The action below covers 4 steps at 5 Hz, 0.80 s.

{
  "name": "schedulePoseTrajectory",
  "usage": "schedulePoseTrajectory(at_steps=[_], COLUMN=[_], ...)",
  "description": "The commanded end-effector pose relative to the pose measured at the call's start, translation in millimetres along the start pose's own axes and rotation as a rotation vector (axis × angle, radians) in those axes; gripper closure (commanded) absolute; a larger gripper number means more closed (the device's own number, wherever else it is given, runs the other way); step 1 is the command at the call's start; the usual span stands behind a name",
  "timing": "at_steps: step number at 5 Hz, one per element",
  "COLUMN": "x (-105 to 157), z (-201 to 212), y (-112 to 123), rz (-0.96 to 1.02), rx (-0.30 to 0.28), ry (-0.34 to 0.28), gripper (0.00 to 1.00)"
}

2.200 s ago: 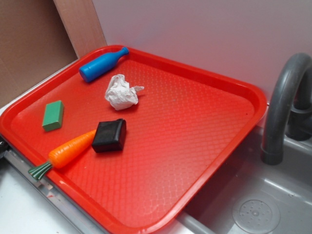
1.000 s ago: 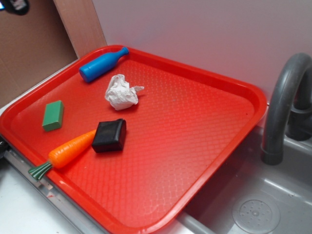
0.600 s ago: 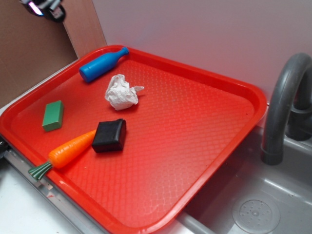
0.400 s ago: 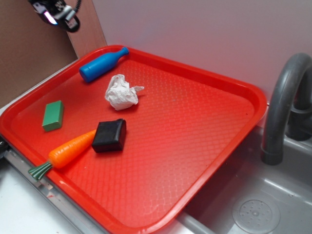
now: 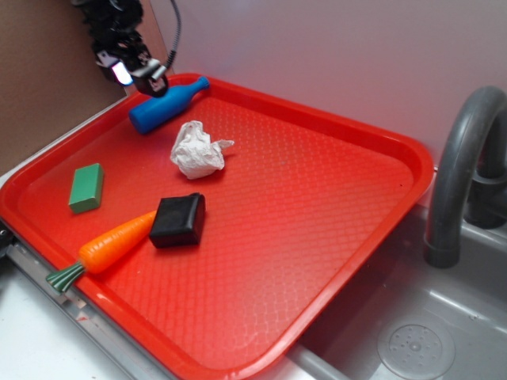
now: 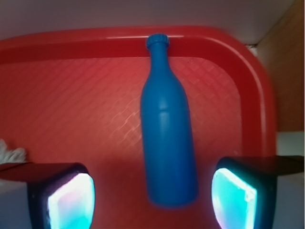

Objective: Grab the blue bottle.

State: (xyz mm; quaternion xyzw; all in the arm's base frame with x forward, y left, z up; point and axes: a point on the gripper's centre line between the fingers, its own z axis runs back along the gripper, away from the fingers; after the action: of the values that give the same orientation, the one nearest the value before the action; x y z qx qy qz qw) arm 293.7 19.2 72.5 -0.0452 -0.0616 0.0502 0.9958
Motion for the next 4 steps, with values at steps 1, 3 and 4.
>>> schedulePoseTrajectory(at_steps=[1, 3, 4], x=[15, 10, 11], z=[-8, -28, -25], y=[8, -4, -10], rz=[0.006, -0.045, -0.077], rx=[0.089, 0.121, 0.148], ry=[-0.014, 0.043, 0.040], gripper=[0.00, 0.00, 1.00])
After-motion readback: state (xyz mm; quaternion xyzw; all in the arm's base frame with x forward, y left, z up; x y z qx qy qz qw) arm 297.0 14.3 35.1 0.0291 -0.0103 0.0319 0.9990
